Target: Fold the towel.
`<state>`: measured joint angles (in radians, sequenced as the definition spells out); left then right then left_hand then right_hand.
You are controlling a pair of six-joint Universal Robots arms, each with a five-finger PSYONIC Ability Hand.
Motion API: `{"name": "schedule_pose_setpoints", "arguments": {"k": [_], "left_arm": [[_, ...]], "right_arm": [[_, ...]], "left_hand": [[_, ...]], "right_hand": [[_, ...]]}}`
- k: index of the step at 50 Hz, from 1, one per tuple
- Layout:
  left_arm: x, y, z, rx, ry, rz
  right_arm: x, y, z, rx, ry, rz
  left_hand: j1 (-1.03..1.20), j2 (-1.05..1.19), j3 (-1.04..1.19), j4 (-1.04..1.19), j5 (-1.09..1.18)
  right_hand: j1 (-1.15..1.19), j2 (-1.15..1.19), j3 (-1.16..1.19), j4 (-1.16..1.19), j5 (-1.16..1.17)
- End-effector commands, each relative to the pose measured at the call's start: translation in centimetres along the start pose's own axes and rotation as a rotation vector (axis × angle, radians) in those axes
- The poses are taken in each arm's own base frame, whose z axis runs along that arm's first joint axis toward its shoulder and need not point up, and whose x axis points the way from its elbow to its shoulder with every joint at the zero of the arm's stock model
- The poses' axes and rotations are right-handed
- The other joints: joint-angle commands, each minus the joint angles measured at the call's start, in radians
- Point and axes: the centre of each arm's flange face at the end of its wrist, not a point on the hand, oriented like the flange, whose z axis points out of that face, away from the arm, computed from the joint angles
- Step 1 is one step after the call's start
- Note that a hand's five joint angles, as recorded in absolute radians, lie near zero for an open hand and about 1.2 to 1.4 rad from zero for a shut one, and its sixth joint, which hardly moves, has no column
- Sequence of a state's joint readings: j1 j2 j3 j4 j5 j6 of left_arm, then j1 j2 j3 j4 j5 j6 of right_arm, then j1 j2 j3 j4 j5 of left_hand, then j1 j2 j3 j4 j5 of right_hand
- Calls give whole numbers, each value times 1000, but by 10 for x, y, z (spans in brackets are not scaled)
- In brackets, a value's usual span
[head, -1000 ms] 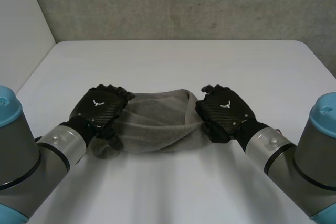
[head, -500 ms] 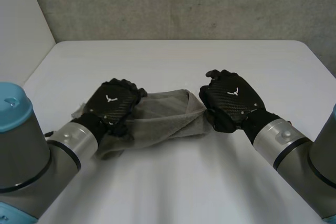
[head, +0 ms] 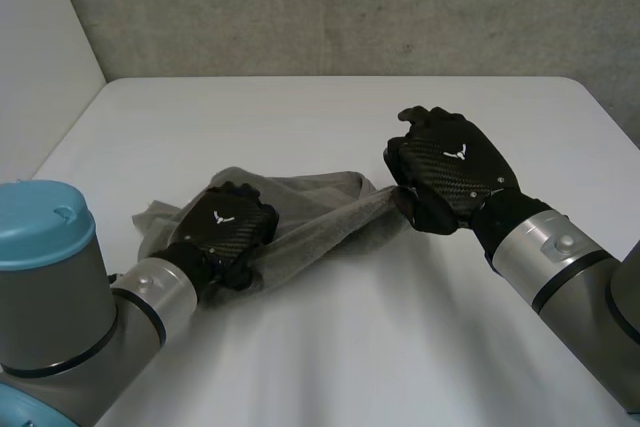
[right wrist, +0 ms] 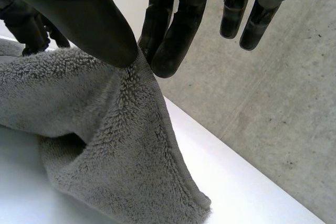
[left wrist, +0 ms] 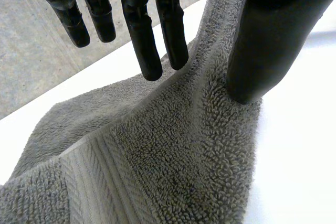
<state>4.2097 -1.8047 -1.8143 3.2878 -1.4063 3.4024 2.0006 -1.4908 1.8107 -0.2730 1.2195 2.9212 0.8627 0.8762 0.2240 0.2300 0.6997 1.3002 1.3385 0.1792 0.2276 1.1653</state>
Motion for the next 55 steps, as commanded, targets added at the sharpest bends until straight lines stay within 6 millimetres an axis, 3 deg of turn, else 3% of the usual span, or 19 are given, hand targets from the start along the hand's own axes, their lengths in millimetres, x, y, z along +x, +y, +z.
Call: {"name": "schedule_pose_setpoints", "arguments": {"k": [1, 10, 12, 22, 32, 43, 45, 46, 48, 55], "left_arm": [[-1, 4, -6, -12, -6, -5], [-18, 18, 1, -47, -53, -31], [-25, 20, 5, -41, -75, -36], [-36, 14, 14, -17, -102, -33], [-48, 28, 21, -72, -127, -31], [-53, 45, 17, -184, -122, -18], [-53, 44, 14, -193, -120, -20], [-53, 44, 14, -193, -120, -20], [-53, 41, 11, -186, -124, -20], [-54, 27, 1, -151, -137, -15]], "right_arm": [[0, -2, 0, 5, 3, -2], [-1, -1, -2, -2, 0, 2], [-2, -1, -3, -7, -3, 2], [-4, 2, -5, -25, -15, 10], [-3, 3, -4, -27, -15, 10], [-2, 6, -3, -34, -17, 12], [-2, 6, -3, -33, -18, 12], [-2, 6, -3, -34, -17, 12], [-2, 6, -3, -33, -18, 12], [4, 6, -1, -33, 2, 8]], "left_hand": [[29, 16, -49, -55, 17], [-144, -158, -49, -55, -156], [-635, -648, -49, -55, -647], [-681, -695, -49, -55, -693], [-667, -680, -49, -55, -678], [-441, -454, -49, -55, -452], [-172, -186, -49, -55, -184], [-171, -184, -49, -55, -182], [151, 137, -49, -55, 139], [404, 391, -49, -55, 393]], "right_hand": [[96, 58, -5, -53, 56], [96, 58, -5, -53, 56], [96, 58, -5, -53, 56], [96, 58, -5, -53, 56], [96, 58, -5, -53, 56], [96, 58, -5, -53, 56], [96, 58, -5, -53, 56], [96, 58, -5, -53, 56], [96, 58, -5, -53, 56], [96, 58, -5, -53, 56]]}}
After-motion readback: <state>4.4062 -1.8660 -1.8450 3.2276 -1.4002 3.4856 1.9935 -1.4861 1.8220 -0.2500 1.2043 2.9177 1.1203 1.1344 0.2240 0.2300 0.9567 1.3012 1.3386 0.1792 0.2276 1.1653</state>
